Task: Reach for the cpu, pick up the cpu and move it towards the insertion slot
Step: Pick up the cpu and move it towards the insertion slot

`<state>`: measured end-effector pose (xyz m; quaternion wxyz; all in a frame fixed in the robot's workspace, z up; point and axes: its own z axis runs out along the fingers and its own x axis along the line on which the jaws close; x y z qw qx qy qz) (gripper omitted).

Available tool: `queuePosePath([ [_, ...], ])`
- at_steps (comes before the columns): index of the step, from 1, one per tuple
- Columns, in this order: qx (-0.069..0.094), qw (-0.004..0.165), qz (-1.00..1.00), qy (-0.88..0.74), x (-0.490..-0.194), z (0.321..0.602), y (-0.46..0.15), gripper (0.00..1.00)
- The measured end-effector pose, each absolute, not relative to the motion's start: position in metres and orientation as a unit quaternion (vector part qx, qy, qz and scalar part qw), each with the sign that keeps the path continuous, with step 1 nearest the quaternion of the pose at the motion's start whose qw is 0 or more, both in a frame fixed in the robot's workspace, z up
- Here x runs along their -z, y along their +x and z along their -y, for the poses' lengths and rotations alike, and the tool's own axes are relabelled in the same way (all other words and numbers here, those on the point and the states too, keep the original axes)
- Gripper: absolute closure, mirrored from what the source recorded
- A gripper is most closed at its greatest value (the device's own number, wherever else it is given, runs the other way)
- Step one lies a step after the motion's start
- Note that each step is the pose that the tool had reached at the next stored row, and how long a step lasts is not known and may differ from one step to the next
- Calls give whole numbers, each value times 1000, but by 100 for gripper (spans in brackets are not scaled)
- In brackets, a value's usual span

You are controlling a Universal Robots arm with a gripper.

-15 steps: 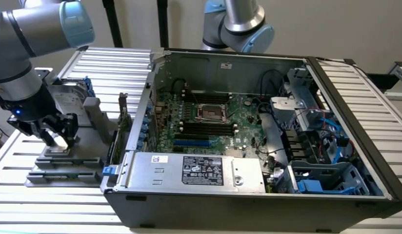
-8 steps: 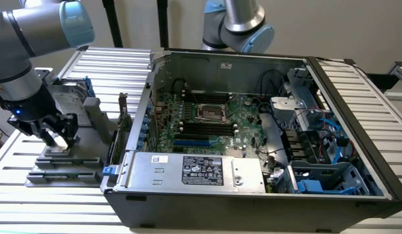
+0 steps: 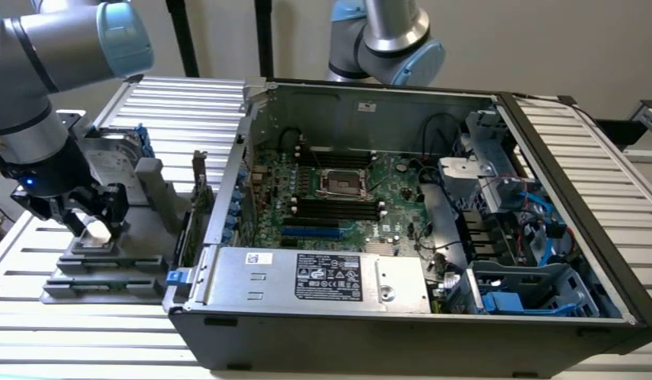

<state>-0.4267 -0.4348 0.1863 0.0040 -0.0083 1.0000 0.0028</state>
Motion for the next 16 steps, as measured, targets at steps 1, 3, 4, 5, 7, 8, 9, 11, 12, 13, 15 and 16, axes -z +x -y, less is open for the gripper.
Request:
queuePosePath([
  [1, -3, 4, -1000, -8, -186, 435, -427, 38],
  [3, -3, 4, -1000, -8, -186, 435, -427, 38],
  [4, -3, 4, -1000, -8, -186, 435, -427, 38],
  [5, -3, 4, -1000, -8, -186, 435, -426, 38],
  [7, -3, 4, -1000, -8, -186, 435, -426, 38],
  [8, -3, 4, -1000, -8, -186, 435, -426, 38],
  [9, -3, 4, -1000, -8, -186, 435, -426, 38],
  [11, -3, 4, -1000, -8, -186, 435, -426, 38],
  [12, -3, 4, -1000, -8, -186, 435, -426, 38],
  [13, -3, 4, -1000, -8, -186, 435, -426, 38],
  [15, -3, 4, -1000, -8, -186, 435, -426, 40],
  [16, -3, 4, -1000, -8, -186, 435, -426, 40],
])
